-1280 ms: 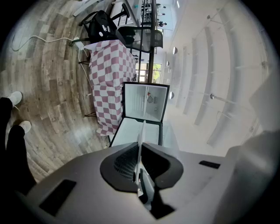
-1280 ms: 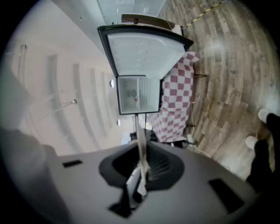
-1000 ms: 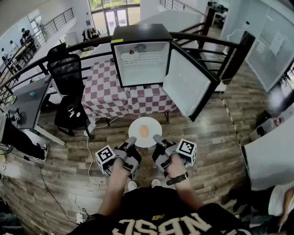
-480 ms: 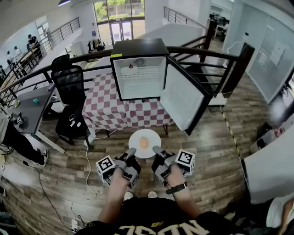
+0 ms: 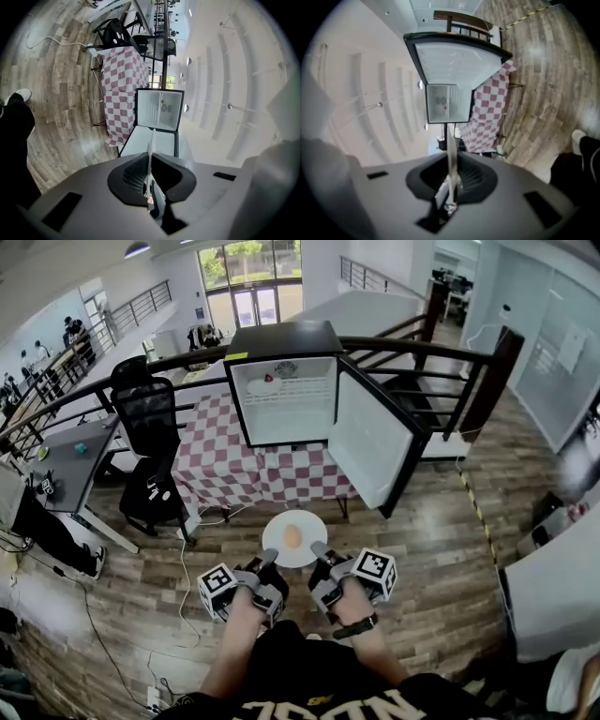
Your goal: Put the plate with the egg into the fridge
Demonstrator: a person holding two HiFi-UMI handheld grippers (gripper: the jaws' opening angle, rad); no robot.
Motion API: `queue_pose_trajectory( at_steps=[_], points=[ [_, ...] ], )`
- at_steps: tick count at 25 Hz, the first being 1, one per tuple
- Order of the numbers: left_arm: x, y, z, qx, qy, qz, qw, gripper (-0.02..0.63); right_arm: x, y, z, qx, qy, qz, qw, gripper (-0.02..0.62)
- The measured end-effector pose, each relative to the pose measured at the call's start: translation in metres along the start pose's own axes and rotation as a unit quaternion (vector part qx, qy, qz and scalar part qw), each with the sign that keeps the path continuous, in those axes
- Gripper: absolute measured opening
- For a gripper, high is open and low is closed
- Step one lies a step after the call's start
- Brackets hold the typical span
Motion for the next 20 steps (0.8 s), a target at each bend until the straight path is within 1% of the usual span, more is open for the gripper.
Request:
queue_pose_trajectory(
  at_steps=[4,8,13,15,20],
  points=[
    [0.001,-0.008,0.002,0.006,-0.004,-0.006,1.0000,0.034,0.008,0.006,0.004,-0.001,-0.003,0.003,1.000,0.043],
    [0.003,-0.014,0.012,0.008,-0.016,-0.010,0.9998,0.034,0.024,0.005,0.008,-0.010,0.007,0.020,1.000,0.043],
    [0.015,-0.024,0.028,0.042,-0.034,-0.012,0.9985,0.034,0.042,0.002,0.012,-0.014,0.010,0.029,0.999,0.043],
    [0.027,-0.026,0.035,0.046,-0.031,-0.011,0.9984,0.034,0.050,-0.002,0.019,-0.019,0.007,0.031,0.999,0.043],
    [0.071,-0.029,0.063,0.040,-0.009,-0.002,0.9992,0.034,0.084,-0.010,0.050,-0.020,-0.013,0.016,1.000,0.043]
  ],
)
Point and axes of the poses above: the fingertips, and each gripper's own axes: x forward along the fingers, y to its left, z out of its top, the point moved 3 cm from there along -x, backward along the fingers, and after that the axes turned 10 degrees about z, right-handed, at the moved point
